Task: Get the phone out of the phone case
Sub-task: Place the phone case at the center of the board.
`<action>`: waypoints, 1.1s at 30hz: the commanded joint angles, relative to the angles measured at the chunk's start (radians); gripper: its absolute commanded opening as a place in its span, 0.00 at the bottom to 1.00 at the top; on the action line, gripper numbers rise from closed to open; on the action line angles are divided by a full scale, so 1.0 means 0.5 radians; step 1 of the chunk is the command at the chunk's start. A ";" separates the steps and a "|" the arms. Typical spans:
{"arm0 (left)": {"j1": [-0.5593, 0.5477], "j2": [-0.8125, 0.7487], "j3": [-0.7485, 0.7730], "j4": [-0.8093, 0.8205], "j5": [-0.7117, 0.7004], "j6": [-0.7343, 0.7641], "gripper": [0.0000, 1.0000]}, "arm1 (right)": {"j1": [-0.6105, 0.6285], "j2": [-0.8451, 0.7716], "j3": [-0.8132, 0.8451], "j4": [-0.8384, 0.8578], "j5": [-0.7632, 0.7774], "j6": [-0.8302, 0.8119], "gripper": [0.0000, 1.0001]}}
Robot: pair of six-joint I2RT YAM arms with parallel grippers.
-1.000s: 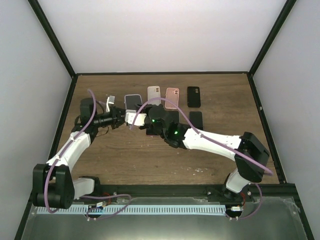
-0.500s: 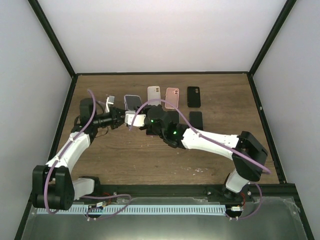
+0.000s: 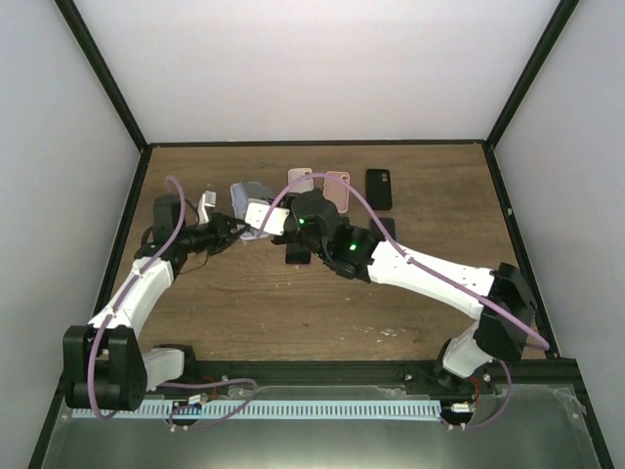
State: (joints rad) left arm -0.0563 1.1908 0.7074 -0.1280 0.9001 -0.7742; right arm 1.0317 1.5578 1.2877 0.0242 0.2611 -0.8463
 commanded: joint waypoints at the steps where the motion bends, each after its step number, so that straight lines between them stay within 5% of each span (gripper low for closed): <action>1: 0.054 -0.021 0.082 -0.106 -0.264 0.189 0.00 | 0.013 -0.131 0.183 -0.077 -0.010 0.123 0.01; 8: 0.054 0.080 0.233 -0.317 -0.375 0.609 0.00 | 0.000 -0.206 0.200 -0.123 0.017 0.131 0.01; 16: 0.054 0.580 0.644 -0.631 -0.349 1.083 0.00 | -0.150 -0.258 0.155 -0.107 -0.004 0.168 0.01; 33: -0.030 1.710 1.563 -0.703 -0.387 1.061 0.00 | -0.329 -0.265 0.168 -0.166 -0.038 0.250 0.01</action>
State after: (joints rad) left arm -0.0490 1.9820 1.4155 -0.4618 0.7105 -0.2462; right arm 0.8783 1.4723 1.3415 -0.0902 0.2501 -0.7414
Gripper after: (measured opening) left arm 0.082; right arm 0.058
